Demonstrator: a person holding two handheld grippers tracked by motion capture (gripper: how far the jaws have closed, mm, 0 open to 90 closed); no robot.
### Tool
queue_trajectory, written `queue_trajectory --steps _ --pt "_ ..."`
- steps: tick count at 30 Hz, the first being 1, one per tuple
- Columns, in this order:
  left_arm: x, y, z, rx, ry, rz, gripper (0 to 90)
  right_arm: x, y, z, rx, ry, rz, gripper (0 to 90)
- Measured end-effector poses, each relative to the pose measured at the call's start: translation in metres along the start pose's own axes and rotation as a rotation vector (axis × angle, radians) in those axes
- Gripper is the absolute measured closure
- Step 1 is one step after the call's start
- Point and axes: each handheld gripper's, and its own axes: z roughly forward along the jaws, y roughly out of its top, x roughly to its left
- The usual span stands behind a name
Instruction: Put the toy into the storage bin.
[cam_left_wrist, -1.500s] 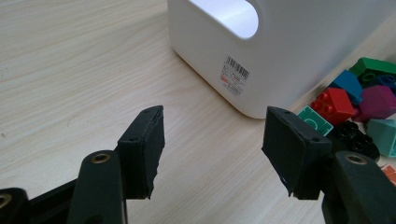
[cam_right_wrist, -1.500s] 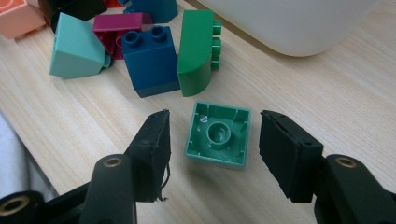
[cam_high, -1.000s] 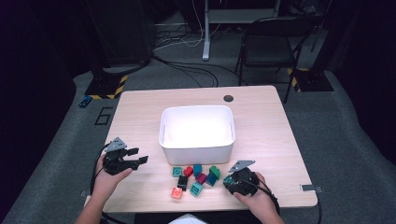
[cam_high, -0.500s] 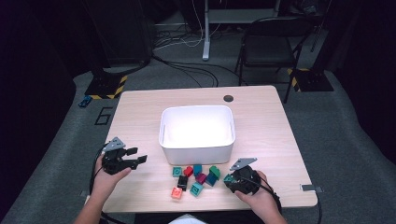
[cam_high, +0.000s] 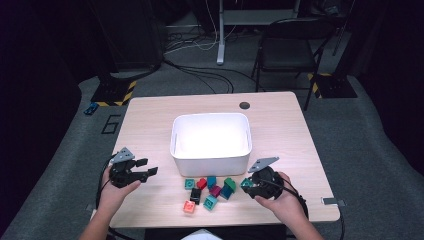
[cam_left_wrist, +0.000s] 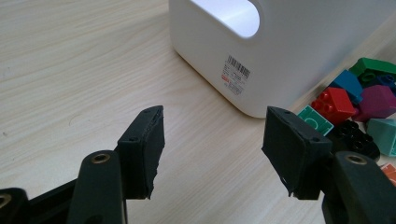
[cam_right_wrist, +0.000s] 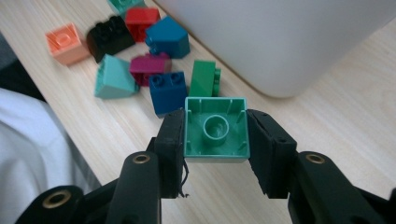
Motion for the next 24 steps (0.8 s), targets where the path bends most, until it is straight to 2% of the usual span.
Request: queue_trajectory --steps 3,9,13,16,17,24 --pt "0.001 0.0 0.001 -0.007 0.008 -0.005 38.4 -0.003 0.008 -0.01 -0.013 0.018 0.004 58.6" --pt "0.0 0.0 0.001 0.006 0.005 -0.003 38.4 -0.008 0.027 -0.027 -0.018 0.04 -0.025 58.6" --pt "-0.001 0.0 0.002 0.008 -0.001 0.005 38.4 -0.008 0.039 -0.038 -0.035 0.033 -0.045 58.6" --pt "-0.002 0.001 0.003 0.01 -0.001 0.007 38.3 -0.008 0.046 -0.044 -0.045 0.03 -0.043 58.5" --pt "-0.002 0.001 0.003 0.009 -0.001 0.007 38.4 -0.01 0.053 -0.048 -0.049 0.021 -0.058 58.5" --pt "-0.006 0.002 0.007 0.012 -0.012 0.012 38.4 -0.017 0.075 -0.057 -0.066 0.022 -0.064 58.6"
